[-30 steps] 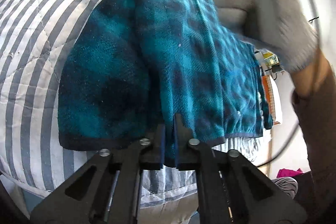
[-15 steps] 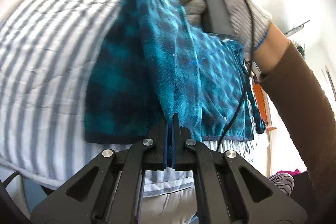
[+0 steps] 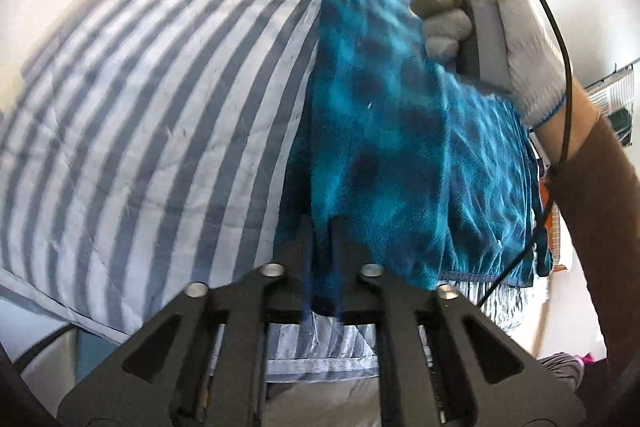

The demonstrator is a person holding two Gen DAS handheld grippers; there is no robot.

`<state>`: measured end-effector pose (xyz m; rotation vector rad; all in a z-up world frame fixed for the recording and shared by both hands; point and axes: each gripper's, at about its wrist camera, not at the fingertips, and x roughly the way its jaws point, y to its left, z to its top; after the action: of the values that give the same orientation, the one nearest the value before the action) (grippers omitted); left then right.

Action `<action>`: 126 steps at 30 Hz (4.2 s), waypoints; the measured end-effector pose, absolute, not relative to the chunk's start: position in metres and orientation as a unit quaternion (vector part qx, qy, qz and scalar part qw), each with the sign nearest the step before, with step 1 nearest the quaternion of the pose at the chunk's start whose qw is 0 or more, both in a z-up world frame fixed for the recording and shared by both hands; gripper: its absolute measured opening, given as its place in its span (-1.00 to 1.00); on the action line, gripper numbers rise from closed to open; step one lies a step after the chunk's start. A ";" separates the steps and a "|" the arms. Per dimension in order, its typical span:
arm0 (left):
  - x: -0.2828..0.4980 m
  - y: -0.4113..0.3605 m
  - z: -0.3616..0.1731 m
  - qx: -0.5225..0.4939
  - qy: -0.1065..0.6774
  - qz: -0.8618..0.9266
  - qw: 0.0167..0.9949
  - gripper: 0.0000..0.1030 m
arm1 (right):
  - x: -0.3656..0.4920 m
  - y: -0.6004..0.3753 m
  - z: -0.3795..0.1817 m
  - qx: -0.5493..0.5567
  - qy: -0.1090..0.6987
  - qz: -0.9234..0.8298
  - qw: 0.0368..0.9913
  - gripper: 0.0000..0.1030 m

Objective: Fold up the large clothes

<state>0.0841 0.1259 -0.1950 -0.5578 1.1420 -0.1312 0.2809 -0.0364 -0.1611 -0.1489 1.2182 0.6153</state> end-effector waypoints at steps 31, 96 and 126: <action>0.110 0.136 -0.224 -0.341 0.536 -0.074 0.769 -0.81 | 0.278 -0.172 -0.125 0.028 0.522 0.242 0.818 -0.40; 0.118 -0.045 -0.132 -0.155 0.448 -0.153 0.867 -0.94 | 0.269 -0.172 -0.142 0.099 0.555 0.256 0.785 -0.88; 0.144 -0.203 -0.163 -0.064 0.509 -0.229 0.827 -0.93 | 0.280 -0.319 -0.200 0.204 0.567 0.159 0.782 -0.80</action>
<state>0.1443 -0.2033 -0.1627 -0.1364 1.0814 -0.4871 0.2803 -0.3194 -0.2003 0.4403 1.2238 0.3441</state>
